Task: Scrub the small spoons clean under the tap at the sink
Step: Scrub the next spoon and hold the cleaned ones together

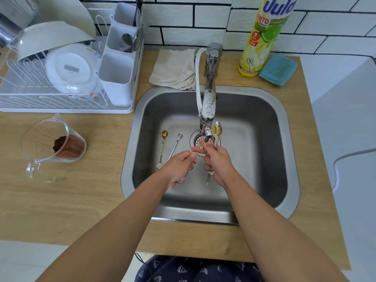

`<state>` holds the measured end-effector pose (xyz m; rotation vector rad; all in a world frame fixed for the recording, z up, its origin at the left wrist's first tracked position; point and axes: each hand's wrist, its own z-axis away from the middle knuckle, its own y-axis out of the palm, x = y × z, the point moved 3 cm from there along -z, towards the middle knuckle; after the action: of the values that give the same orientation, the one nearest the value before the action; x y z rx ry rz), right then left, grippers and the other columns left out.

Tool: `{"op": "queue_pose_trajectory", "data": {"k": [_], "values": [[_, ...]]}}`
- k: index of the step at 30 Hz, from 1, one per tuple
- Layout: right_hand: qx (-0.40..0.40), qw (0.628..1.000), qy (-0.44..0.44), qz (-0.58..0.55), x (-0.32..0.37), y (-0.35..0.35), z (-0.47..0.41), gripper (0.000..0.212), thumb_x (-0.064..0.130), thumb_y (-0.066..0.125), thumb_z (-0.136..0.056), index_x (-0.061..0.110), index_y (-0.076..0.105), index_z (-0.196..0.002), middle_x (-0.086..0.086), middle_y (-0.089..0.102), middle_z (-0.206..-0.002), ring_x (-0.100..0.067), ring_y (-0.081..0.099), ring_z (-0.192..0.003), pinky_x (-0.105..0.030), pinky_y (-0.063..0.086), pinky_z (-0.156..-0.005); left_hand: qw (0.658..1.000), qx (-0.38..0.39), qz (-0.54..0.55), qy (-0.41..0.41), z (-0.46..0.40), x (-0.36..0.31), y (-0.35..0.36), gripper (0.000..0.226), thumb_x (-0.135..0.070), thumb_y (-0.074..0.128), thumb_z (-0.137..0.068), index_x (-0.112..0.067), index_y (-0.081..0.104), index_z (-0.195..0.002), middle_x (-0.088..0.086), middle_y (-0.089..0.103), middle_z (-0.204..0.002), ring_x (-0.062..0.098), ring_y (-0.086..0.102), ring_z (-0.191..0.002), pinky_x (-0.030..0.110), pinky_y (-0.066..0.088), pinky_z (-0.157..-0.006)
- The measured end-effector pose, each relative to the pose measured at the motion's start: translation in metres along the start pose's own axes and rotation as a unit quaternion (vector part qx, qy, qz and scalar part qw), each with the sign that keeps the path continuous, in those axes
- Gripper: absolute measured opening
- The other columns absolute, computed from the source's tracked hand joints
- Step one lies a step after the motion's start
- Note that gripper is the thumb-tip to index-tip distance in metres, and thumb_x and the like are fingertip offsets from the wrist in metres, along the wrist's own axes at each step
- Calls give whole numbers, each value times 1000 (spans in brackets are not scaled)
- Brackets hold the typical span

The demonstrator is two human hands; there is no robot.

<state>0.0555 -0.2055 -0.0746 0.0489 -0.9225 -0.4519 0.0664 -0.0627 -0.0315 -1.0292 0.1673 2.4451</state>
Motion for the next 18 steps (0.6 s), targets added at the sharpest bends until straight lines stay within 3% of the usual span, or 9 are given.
{"op": "queue_pose_trajectory", "data": {"k": [4,8,11,14,16,18], "values": [[10,998,-23,63,3,-1,-1,15,26,71,-92,20,70,-106,-5,81,-97,-6,34,-42,-22,30,-40,999,27,33,-12,6,0,4,25,-32,37,-107,-17,53,-95,-4,40,-62,7,22,-41,19,16,-39],[21,999,22,32,5,2,-3,15,30,61,-99,15,67,-98,-7,81,-100,-7,26,-37,-21,26,-38,990,57,117,-56,10,4,5,23,-30,40,-107,-17,52,-92,-4,40,-61,7,21,-40,20,14,-39],[86,991,59,-78,4,2,-1,26,30,48,-108,9,63,-113,-11,79,-112,-4,23,-36,-19,25,-35,942,117,292,-115,11,7,3,22,-28,45,-105,-18,53,-86,-7,39,-59,3,23,-34,17,12,-35],[113,990,32,-75,4,3,3,17,29,61,-103,14,64,-111,-4,78,-109,-2,28,-40,-17,29,-37,895,168,390,-138,13,3,3,20,-27,47,-102,-17,52,-86,-7,41,-60,1,28,-31,13,15,-29],[58,998,7,-9,5,2,3,15,30,70,-97,16,67,-95,-3,79,-97,-2,34,-40,-18,30,-39,903,151,375,-142,12,4,4,18,-27,51,-101,-16,56,-88,-5,46,-62,2,33,-35,13,19,-29],[-8,998,-13,66,7,0,1,21,37,72,-95,19,67,-85,-3,81,-89,-1,45,-38,-19,34,-44,949,88,278,-124,10,7,1,19,-30,54,-101,-16,62,-92,-5,50,-64,5,36,-40,15,24,-34]]}}
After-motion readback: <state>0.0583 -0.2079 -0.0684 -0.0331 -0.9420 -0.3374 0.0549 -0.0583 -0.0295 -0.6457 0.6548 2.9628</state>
